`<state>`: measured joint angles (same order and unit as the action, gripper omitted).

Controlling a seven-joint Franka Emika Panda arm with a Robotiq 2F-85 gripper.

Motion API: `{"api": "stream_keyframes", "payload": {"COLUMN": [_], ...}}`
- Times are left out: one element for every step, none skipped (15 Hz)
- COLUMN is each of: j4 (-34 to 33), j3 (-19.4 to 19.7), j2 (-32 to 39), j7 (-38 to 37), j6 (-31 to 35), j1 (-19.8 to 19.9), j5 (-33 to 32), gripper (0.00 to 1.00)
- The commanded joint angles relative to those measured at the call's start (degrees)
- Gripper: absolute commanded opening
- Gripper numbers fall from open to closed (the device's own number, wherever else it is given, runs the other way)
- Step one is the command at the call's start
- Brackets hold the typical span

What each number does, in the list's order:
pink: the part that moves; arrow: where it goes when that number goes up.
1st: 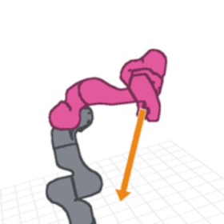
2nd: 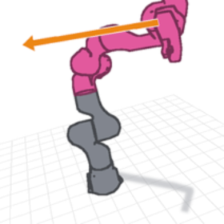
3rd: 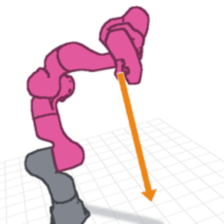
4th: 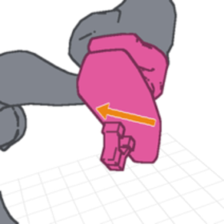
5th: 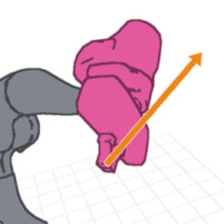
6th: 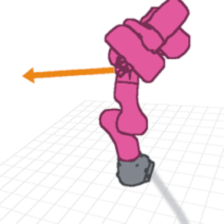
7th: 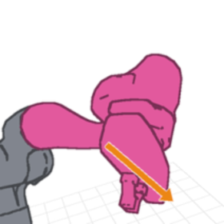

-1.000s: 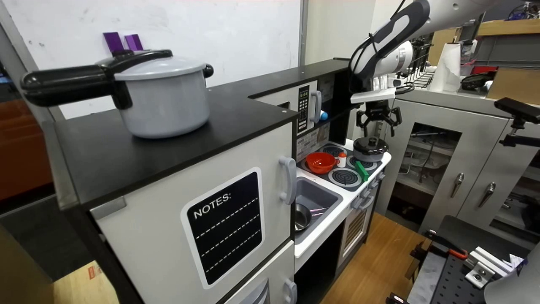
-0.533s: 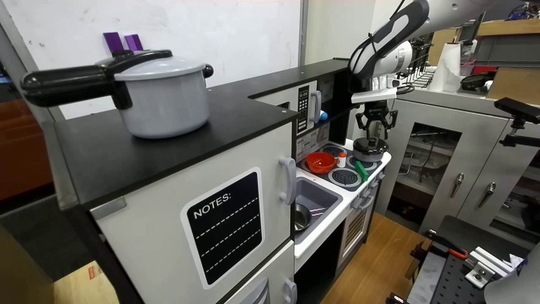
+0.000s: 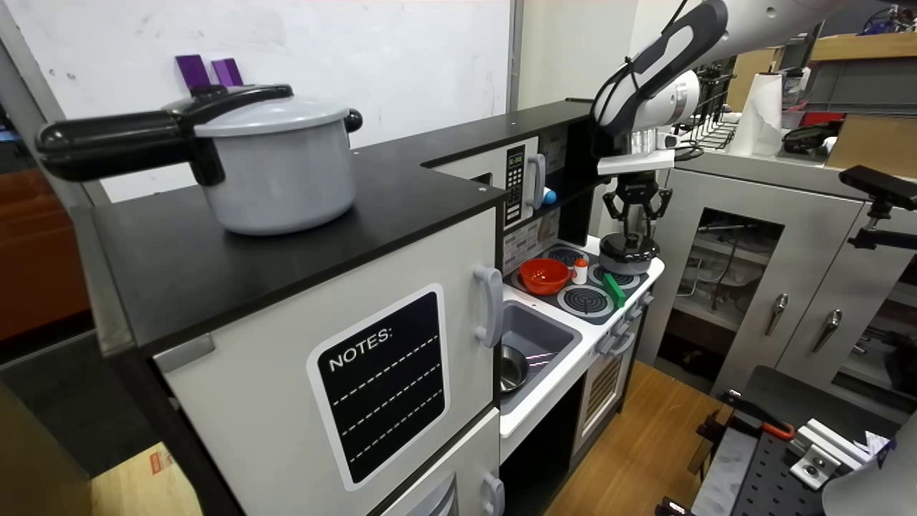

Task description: Remove the black lid from the grey pot on the stove and place it inside the sink

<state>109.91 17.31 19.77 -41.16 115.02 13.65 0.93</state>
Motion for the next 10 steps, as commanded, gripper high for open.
{"api": "stream_keyframes", "payload": {"j4": [-0.24, -0.24, -0.24, -0.24, -0.24, -0.24, -0.24, -0.24, -0.24, -0.41], "j3": [0.24, 0.25, 0.25, 0.25, 0.25, 0.25, 0.25, 0.25, 0.25, 0.2], "j2": [0.08, 0.07, 0.07, 0.07, 0.07, 0.07, 0.07, 0.07, 0.07, 0.08], "j7": [0.19, 0.24, 0.29, 0.32, 0.32, 0.33, 0.33, 0.33, 0.33, 0.24], "j6": [-0.21, -0.21, -0.21, -0.21, -0.21, -0.21, -0.21, -0.21, -0.21, -0.19], "j1": [-0.14, -0.14, -0.14, -0.14, -0.14, -0.14, -0.14, -0.14, -0.14, -0.02], "j5": [0.08, 0.08, 0.08, 0.08, 0.08, 0.08, 0.08, 0.08, 0.08, 0.56], "gripper": [0.52, 0.59, 0.63, 0.63, 0.63, 0.63, 0.63, 0.63, 0.63, 0.88]}}
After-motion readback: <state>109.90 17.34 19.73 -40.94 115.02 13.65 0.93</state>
